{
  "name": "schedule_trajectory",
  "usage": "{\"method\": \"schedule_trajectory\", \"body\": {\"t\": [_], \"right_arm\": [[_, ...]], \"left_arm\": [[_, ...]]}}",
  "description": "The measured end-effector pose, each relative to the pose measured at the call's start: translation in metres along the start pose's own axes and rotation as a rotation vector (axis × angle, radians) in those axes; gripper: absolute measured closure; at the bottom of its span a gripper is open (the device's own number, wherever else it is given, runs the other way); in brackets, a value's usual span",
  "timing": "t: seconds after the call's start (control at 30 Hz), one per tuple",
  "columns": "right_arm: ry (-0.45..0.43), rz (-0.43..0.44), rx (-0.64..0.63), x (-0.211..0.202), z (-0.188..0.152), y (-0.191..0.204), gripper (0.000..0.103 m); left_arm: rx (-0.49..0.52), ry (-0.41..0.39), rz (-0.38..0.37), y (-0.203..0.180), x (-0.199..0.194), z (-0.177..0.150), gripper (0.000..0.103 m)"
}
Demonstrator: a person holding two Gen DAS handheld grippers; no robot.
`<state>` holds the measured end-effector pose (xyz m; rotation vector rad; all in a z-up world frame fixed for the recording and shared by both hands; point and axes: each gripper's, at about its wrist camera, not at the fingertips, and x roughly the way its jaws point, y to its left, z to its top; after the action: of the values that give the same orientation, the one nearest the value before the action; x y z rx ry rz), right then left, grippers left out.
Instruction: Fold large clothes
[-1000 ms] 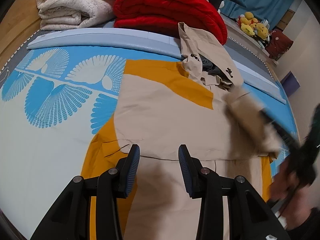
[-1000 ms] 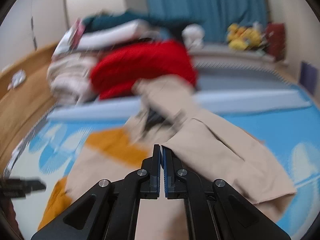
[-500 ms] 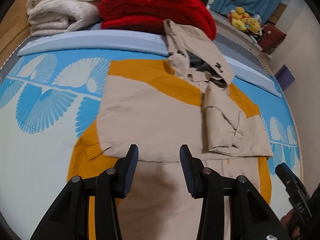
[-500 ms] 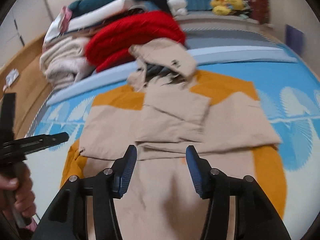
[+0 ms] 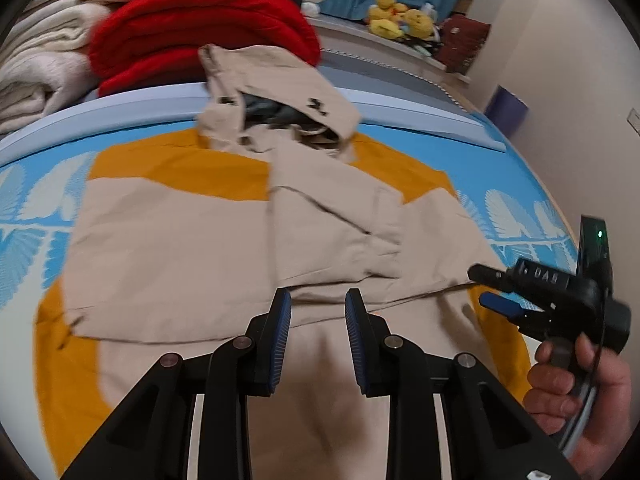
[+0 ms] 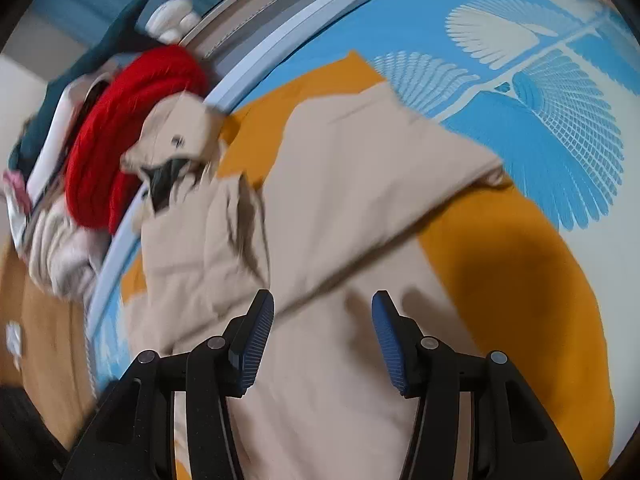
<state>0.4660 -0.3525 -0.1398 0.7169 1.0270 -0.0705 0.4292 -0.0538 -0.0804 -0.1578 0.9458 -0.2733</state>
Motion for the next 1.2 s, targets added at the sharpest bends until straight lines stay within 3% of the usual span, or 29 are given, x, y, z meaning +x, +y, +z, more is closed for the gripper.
{"method": "schedule_trajectory", "body": {"t": [0.13, 0.17, 0.2, 0.23, 0.27, 0.4, 0.43, 0.47, 0.53, 0.57, 0.6, 0.77, 0.9, 0.97, 1.03, 1.07, 1.13, 1.17, 1.2], "right_arm": [[0.004, 0.031, 0.08, 0.004, 0.017, -0.02, 0.051], [0.006, 0.026, 0.094, 0.007, 0.019, -0.023, 0.055], [0.012, 0.016, 0.113, 0.01, 0.022, -0.028, 0.062], [0.024, 0.016, 0.136, 0.014, 0.023, -0.033, 0.081], [0.033, 0.026, 0.16, 0.016, 0.024, -0.037, 0.088], [0.023, 0.015, 0.176, 0.017, 0.026, -0.043, 0.098], [0.025, 0.013, 0.185, 0.017, 0.026, -0.045, 0.099], [0.031, 0.021, 0.197, 0.017, 0.027, -0.046, 0.1], [0.029, 0.029, 0.193, 0.017, 0.028, -0.044, 0.1], [0.026, 0.029, 0.188, 0.016, 0.029, -0.044, 0.1], [0.022, 0.03, 0.183, 0.016, 0.03, -0.042, 0.1], [0.025, 0.034, 0.187, 0.014, 0.03, -0.041, 0.1], [0.027, 0.026, 0.191, 0.012, 0.029, -0.04, 0.1], [0.021, 0.018, 0.189, 0.011, 0.028, -0.037, 0.098], [0.017, 0.018, 0.191, 0.01, 0.027, -0.035, 0.098], [0.018, 0.017, 0.194, 0.011, 0.026, -0.036, 0.097], [0.033, 0.02, 0.203, 0.014, 0.024, -0.037, 0.093], [0.044, 0.03, 0.215, 0.017, 0.023, -0.039, 0.092], [0.05, 0.033, 0.221, 0.018, 0.023, -0.039, 0.092]], "left_arm": [[0.025, 0.036, 0.008, -0.028, 0.04, 0.008, 0.078], [0.023, 0.045, 0.009, -0.033, 0.049, 0.011, 0.078], [0.021, 0.053, 0.007, -0.04, 0.06, 0.015, 0.077], [0.02, 0.058, 0.006, -0.049, 0.073, 0.019, 0.074], [0.024, 0.061, 0.011, -0.053, 0.081, 0.021, 0.071], [0.037, 0.09, 0.026, -0.078, 0.121, 0.029, 0.03], [0.05, 0.115, 0.04, -0.081, 0.133, 0.027, 0.029], [0.07, 0.135, 0.079, -0.082, 0.141, 0.025, 0.029], [0.125, 0.171, 0.187, -0.078, 0.154, 0.021, 0.066], [0.119, 0.168, 0.163, -0.07, 0.148, 0.022, 0.07], [0.087, 0.144, 0.126, -0.06, 0.135, 0.024, 0.086], [-0.123, -0.064, 0.104, 0.023, 0.02, 0.032, 0.087], [-0.312, -0.108, 0.128, 0.108, -0.04, 0.018, 0.082], [-0.355, -0.126, 0.15, 0.139, -0.055, 0.011, 0.078], [-0.389, -0.132, 0.158, 0.16, -0.063, 0.003, 0.064], [-0.423, -0.146, 0.151, 0.171, -0.065, -0.003, 0.063], [-0.544, -0.14, 0.119, 0.191, -0.057, -0.013, 0.062], [-0.64, -0.098, 0.06, 0.204, -0.047, -0.015, 0.062], [-0.674, -0.09, -0.013, 0.208, -0.038, -0.013, 0.062]]}}
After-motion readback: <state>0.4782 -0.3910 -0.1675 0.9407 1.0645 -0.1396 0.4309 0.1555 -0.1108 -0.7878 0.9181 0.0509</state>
